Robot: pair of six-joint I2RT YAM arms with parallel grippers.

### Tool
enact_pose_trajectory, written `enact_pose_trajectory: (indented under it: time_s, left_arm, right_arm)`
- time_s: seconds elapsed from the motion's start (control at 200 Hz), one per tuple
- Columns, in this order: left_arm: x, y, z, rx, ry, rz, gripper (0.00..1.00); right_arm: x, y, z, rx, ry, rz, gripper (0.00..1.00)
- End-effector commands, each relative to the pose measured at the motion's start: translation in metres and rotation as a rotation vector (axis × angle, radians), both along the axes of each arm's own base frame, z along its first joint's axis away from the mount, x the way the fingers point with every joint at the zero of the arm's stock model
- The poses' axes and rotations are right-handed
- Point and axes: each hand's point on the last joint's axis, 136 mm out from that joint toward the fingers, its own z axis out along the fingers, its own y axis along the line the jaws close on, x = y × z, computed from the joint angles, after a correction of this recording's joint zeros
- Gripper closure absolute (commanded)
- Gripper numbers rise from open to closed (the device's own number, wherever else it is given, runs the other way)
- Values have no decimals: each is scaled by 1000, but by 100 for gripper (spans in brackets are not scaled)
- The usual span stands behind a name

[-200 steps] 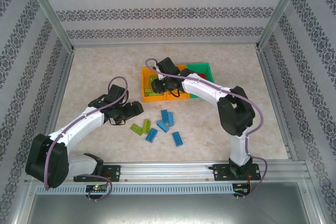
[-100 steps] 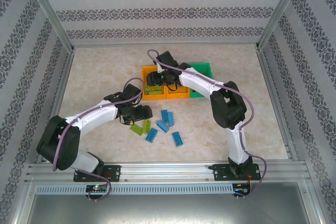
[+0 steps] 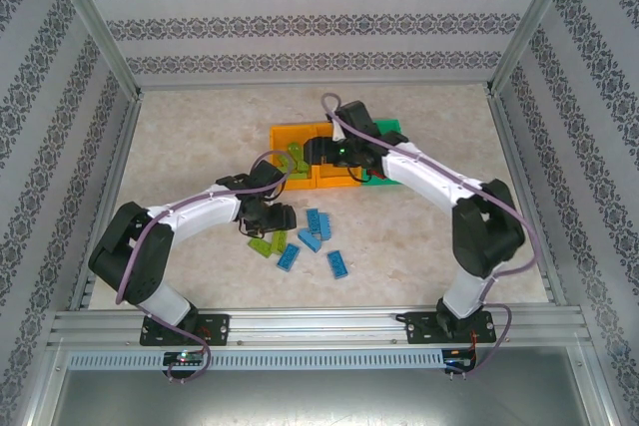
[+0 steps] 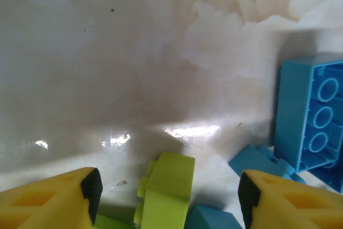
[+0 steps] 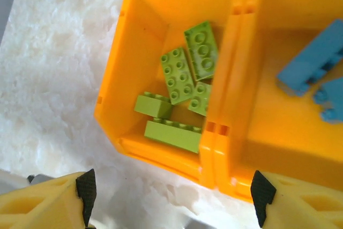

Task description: Sort the legos into containers by color

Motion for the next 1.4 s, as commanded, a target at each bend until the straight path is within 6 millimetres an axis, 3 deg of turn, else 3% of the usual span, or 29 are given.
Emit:
enact_pose_trajectory:
  time_s: [0.0, 0.23, 0.5, 0.909, 1.189, 1.394]
  left_arm:
    - [-3, -3, -2, 15, 8, -28, 34]
    - [0, -10, -2, 14, 11, -46, 40]
    - [-12, -7, -10, 37, 39, -53, 44]
    - [-15, -4, -13, 59, 42, -44, 69]
    - [-11, -2, -10, 77, 30, -25, 75]
    - [2, -2, 14, 97, -26, -32, 74]
  right_arm:
    - [-4, -22, 15, -12, -59, -39, 19]
    - [-20, -71, 3, -37, -39, -136, 16]
    - [-32, -105, -6, -49, -19, -195, 15]
    - [-46, -117, -20, -64, 11, -208, 15]
    - [-56, -125, -25, -91, 17, -219, 15]
    - [-68, -129, -33, -91, 33, -219, 15]
